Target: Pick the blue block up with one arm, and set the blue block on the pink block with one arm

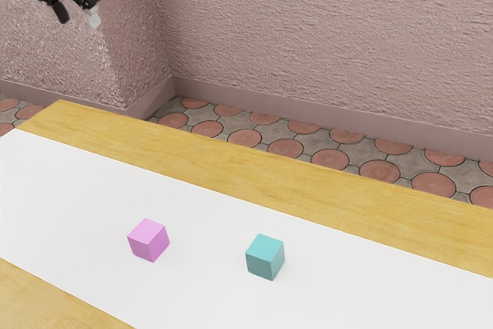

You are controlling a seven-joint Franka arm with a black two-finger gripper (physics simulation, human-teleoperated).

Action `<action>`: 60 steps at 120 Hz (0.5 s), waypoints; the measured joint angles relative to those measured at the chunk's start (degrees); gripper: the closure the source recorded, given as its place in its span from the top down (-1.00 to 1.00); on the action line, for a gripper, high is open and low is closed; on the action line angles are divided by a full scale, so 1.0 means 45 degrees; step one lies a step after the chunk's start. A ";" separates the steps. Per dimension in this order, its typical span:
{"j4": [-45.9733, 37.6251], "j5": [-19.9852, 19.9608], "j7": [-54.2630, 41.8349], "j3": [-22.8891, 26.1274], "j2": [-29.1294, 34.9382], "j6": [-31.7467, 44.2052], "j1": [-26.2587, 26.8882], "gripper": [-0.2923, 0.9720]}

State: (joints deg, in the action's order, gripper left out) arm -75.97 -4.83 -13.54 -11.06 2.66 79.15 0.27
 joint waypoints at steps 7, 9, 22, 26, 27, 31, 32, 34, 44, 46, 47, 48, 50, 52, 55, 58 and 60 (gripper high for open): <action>-0.0975 -0.0035 0.0046 0.0017 0.0345 0.0313 -0.0038 0.50; -0.1105 -0.0037 0.0058 0.0023 0.0394 0.0390 -0.0032 0.50; -0.1491 -0.0061 0.0236 0.0053 0.0237 0.0765 0.0359 0.50; -0.1691 -0.0070 0.0406 0.0042 -0.0075 0.0900 0.0677 0.50; -0.1773 -0.0068 0.0457 0.0033 -0.0177 0.0961 0.0778 0.50; -0.2368 -0.0050 0.0676 -0.0092 -0.0570 0.1382 0.1301 0.50; -0.2538 -0.0046 0.0730 -0.0163 -0.0683 0.1520 0.1467 0.50; -0.2806 -0.0045 0.0837 -0.0434 -0.1060 0.1837 0.1897 0.50; -0.3477 -0.0134 0.1363 -0.1472 -0.2731 0.3453 0.4445 0.50; -0.3660 -0.0157 0.1472 -0.1529 -0.2945 0.3781 0.4973 0.50; -0.3754 -0.0167 0.1525 -0.1544 -0.3032 0.3944 0.5212 0.50; -0.3854 -0.0177 0.1578 -0.1554 -0.3108 0.4107 0.5426 0.50; -0.4048 -0.0197 0.1687 -0.1571 -0.3279 0.4445 0.5800 0.50; -0.4200 -0.0220 0.1796 -0.1583 -0.3438 0.4768 0.6122 0.50; -0.4440 -0.0288 0.1964 -0.1595 -0.3601 0.5227 0.6506 0.50; -0.4926 -0.0366 0.2138 -0.1591 -0.3578 0.5724 0.6756 0.49; -0.5387 -0.0416 0.2259 -0.1537 -0.3462 0.6083 0.6823 0.49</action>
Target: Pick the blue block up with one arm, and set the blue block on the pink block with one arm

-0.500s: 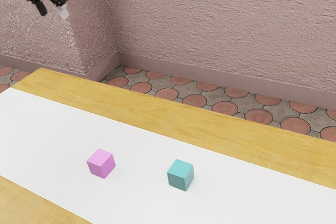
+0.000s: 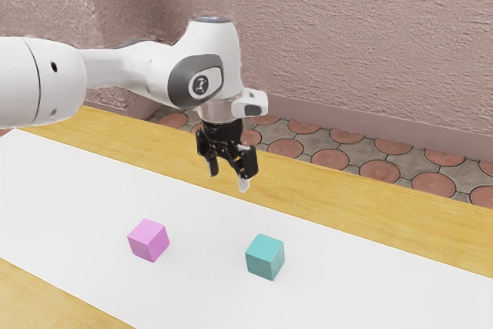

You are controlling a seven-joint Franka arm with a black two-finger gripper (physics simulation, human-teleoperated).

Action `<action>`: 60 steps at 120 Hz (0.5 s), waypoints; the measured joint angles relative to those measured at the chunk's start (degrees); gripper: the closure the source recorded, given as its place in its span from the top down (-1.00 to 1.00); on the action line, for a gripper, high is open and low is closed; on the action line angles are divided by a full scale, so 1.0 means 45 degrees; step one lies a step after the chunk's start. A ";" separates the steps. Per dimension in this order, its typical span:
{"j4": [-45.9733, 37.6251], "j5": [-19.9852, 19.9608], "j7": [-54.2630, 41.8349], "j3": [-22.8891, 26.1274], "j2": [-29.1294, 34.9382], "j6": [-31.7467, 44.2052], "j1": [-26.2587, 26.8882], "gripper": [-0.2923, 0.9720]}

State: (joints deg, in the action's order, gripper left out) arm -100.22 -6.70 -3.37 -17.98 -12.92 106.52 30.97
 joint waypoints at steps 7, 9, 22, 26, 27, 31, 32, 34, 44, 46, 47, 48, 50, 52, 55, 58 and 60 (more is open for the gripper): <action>-0.1277 -0.0133 0.0441 0.0357 0.0303 0.1149 -0.0018 0.49; -0.1555 -0.0188 0.0565 0.0436 0.0314 0.1463 -0.0025 0.49; -0.2366 -0.0507 0.1302 0.0717 -0.0119 0.3116 0.0250 0.50; -0.2404 -0.0568 0.1504 0.0773 -0.0439 0.3557 0.0375 0.50; -0.2407 -0.0582 0.1553 0.0785 -0.0515 0.3657 0.0403 0.50; -0.2431 -0.0745 0.1743 0.0815 -0.0794 0.4022 0.0533 0.50; -0.2438 -0.0800 0.1790 0.0820 -0.0863 0.4104 0.0570 0.50; -0.2450 -0.0907 0.1880 0.0829 -0.0988 0.4259 0.0634 0.49; -0.2626 -0.1390 0.2317 0.0847 -0.1352 0.4847 0.0925 0.49; -0.2705 -0.1458 0.2400 0.0848 -0.1370 0.4936 0.0961 0.49; -0.2740 -0.1489 0.2441 0.0849 -0.1377 0.4977 0.0975 0.49; -0.2775 -0.1517 0.2481 0.0849 -0.1380 0.5017 0.0985 0.49; -0.2840 -0.1569 0.2559 0.0850 -0.1382 0.5092 0.0999 0.49; -0.2901 -0.1613 0.2634 0.0850 -0.1381 0.5162 0.1008 0.49; -0.2979 -0.1667 0.2741 0.0851 -0.1384 0.5254 0.1017 0.49; -0.3058 -0.1712 0.2840 0.0851 -0.1382 0.5335 0.1022 0.49; -0.3096 -0.1734 0.2902 0.0851 -0.1381 0.5384 0.1024 0.49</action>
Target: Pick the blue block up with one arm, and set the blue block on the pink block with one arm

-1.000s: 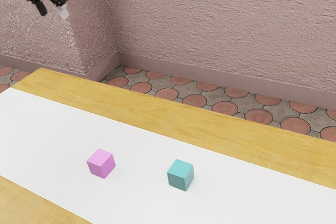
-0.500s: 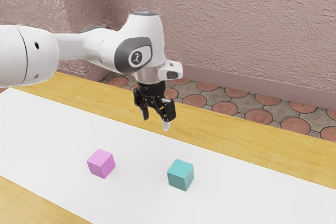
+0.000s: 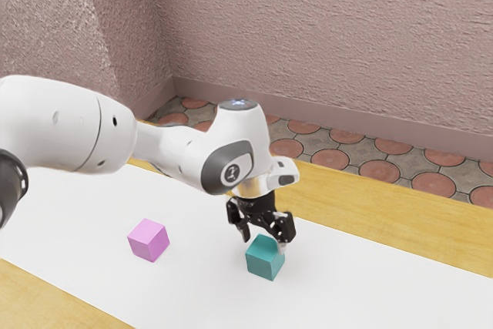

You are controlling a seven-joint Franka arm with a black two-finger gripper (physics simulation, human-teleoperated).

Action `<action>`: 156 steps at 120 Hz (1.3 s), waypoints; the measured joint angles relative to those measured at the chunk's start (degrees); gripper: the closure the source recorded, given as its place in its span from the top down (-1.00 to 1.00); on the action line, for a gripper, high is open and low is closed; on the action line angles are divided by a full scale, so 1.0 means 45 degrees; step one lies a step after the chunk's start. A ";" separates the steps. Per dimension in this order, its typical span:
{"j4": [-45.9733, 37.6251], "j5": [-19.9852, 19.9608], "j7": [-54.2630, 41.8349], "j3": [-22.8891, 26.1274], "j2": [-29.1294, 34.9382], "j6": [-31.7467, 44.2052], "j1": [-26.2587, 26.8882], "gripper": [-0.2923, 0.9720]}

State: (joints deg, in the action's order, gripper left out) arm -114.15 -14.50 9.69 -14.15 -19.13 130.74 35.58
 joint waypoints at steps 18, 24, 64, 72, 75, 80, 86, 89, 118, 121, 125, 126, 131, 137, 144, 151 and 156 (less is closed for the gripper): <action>-0.0082 0.0239 0.0275 0.0016 -0.0095 0.0317 0.0058 0.48; -0.0066 0.0387 0.0291 0.0018 -0.0210 0.0391 0.0036 0.48; 0.0044 0.0917 0.0088 0.0106 -0.0920 0.0964 0.0028 0.41; 0.0035 0.1038 0.0021 0.0161 -0.0911 0.1078 0.0037 0.35; 0.0026 0.1069 -0.0002 0.0174 -0.0895 0.1110 0.0029 0.33; 0.0018 0.1103 -0.0037 0.0185 -0.0884 0.1158 0.0018 0.28; -0.0011 0.1129 -0.0070 0.0203 -0.0876 0.1200 0.0009 0.24; -0.0029 0.1137 -0.0081 0.0208 -0.0868 0.1212 0.0000 0.22; -0.0622 0.1171 0.0004 0.0367 -0.0319 0.1230 -0.0074 0.11; -0.0635 0.1181 0.0016 0.0371 -0.0175 0.1215 -0.0081 0.09; -0.0644 0.1258 0.0034 0.0377 0.0185 0.1149 -0.0245 0.07; -0.0645 0.1285 0.0038 0.0379 0.0273 0.1128 -0.0297 0.07; -0.0816 0.1451 0.0059 0.0409 0.0848 0.1009 -0.0694 0.05; -0.1416 0.1724 0.0085 0.0548 0.1690 0.0896 -0.1427 0.05; -0.2128 0.2121 0.0109 0.0635 0.2519 0.0804 -0.2322 0.06; -0.2765 0.2419 0.0101 0.0858 0.3103 0.0737 -0.3174 0.06; -0.3043 0.2577 0.0054 0.0948 0.3438 0.0687 -0.3635 0.06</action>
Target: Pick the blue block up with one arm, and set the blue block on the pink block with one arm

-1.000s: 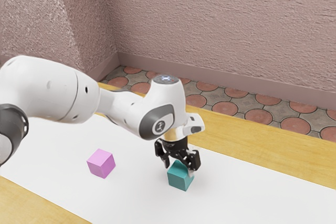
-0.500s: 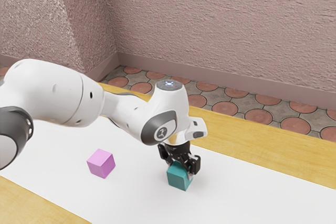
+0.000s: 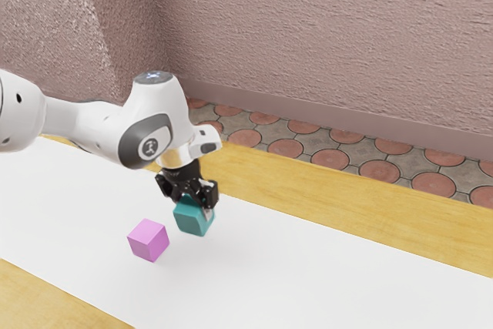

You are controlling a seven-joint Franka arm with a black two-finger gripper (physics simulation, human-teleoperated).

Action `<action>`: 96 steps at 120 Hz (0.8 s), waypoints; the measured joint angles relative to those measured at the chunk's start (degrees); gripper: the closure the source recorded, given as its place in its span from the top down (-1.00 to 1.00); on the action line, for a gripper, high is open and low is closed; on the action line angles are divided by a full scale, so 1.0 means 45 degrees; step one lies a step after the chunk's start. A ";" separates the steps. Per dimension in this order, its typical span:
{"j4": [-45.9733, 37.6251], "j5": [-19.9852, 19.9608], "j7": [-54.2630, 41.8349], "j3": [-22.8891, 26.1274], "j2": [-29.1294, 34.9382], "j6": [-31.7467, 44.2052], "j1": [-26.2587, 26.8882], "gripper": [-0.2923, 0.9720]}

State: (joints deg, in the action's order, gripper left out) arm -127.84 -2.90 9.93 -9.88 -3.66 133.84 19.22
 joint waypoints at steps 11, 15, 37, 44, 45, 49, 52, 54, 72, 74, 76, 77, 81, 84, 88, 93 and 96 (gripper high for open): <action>-0.0529 0.0237 -0.0157 0.0048 0.0633 -0.0093 -0.0852 0.06; -0.0606 0.0292 -0.0239 0.0048 0.0722 -0.0121 -0.1150 0.06; -0.1186 0.0435 -0.0846 0.0039 0.1416 -0.0308 -0.2751 0.07; -0.1436 0.0458 -0.1091 0.0037 0.1547 -0.0387 -0.2974 0.07; -0.1459 0.0469 -0.1125 0.0039 0.1555 -0.0401 -0.2977 0.07; -0.1522 0.0555 -0.1255 0.0045 0.1578 -0.0460 -0.2919 0.07; -0.1549 0.0610 -0.1349 0.0047 0.1582 -0.0510 -0.2820 0.07; -0.1561 0.0645 -0.1416 0.0048 0.1573 -0.0541 -0.2741 0.07; -0.1600 0.0835 -0.2107 0.0037 0.1588 -0.0766 -0.2297 0.06; -0.1604 0.0845 -0.2181 0.0035 0.1599 -0.0794 -0.2344 0.06; -0.1606 0.0854 -0.2252 0.0033 0.1607 -0.0821 -0.2412 0.06; -0.1608 0.0859 -0.2286 0.0033 0.1610 -0.0833 -0.2452 0.06; -0.1611 0.0873 -0.2421 0.0031 0.1618 -0.0882 -0.2640 0.06; -0.1615 0.0881 -0.2517 0.0023 0.1622 -0.0916 -0.2781 0.06; -0.1628 0.0889 -0.2641 0.0017 0.1621 -0.0954 -0.2947 0.06; -0.1631 0.0896 -0.2787 0.0014 0.1585 -0.0994 -0.3084 0.07; -0.1632 0.0898 -0.2870 0.0012 0.1554 -0.1012 -0.3125 0.07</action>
State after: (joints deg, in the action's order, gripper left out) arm -135.19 1.14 -2.99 -9.83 3.33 129.28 5.15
